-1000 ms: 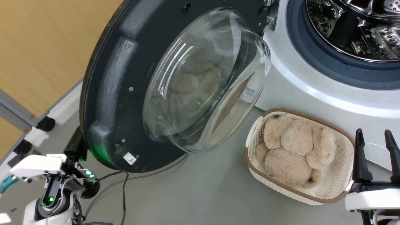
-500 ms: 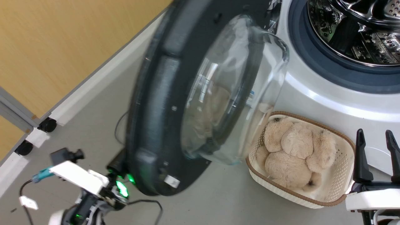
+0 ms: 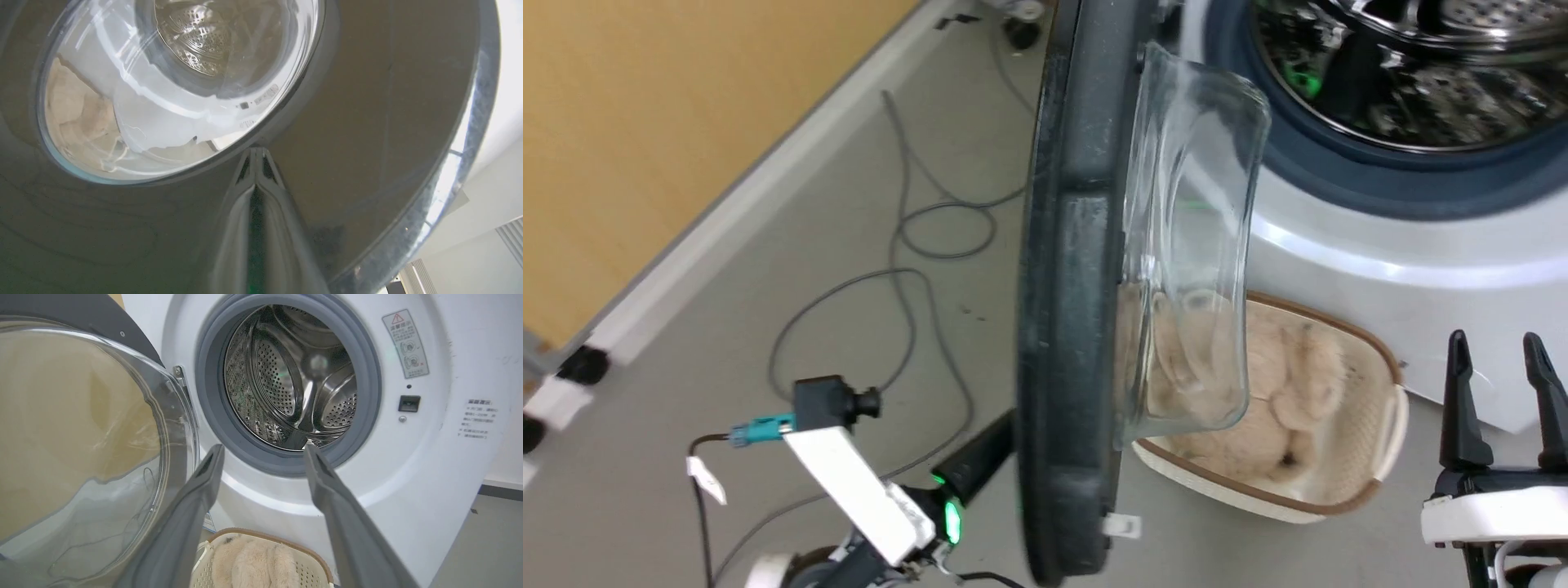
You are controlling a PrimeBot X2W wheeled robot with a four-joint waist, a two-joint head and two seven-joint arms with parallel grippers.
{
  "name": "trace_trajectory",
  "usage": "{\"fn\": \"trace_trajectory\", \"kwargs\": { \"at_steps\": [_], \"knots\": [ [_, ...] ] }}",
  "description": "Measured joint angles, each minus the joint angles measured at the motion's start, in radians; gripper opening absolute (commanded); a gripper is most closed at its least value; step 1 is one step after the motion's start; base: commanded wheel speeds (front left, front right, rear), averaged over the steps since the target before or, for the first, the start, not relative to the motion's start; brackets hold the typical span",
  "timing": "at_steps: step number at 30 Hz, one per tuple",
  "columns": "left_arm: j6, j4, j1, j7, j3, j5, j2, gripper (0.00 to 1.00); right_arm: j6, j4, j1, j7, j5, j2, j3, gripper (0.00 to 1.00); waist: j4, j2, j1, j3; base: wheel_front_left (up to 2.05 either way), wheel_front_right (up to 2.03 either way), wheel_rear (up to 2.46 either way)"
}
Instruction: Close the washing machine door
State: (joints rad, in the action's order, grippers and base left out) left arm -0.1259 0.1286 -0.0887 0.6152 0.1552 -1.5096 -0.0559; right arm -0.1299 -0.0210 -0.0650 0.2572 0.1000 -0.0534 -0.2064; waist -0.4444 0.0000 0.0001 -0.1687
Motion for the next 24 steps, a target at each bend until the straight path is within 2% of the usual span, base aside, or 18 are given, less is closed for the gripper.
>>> {"fn": "trace_trajectory", "kwargs": {
  "at_steps": [15,24],
  "knots": [
    [0.0,-0.049,-0.061,-0.048,0.15,0.012,-0.028,0.0,0.0,-0.003,-0.026,0.0,0.025,0.001,-0.008,1.0,0.252,0.0,0.0,-0.017,0.0,0.0,0.0],
    [0.0,-0.135,-0.132,-0.094,0.208,0.01,-0.03,0.0,0.0,-0.003,-0.028,0.0,0.032,0.001,-0.013,1.0,0.401,0.0,0.0,-0.031,0.0,0.0,0.0]
  ]
}}
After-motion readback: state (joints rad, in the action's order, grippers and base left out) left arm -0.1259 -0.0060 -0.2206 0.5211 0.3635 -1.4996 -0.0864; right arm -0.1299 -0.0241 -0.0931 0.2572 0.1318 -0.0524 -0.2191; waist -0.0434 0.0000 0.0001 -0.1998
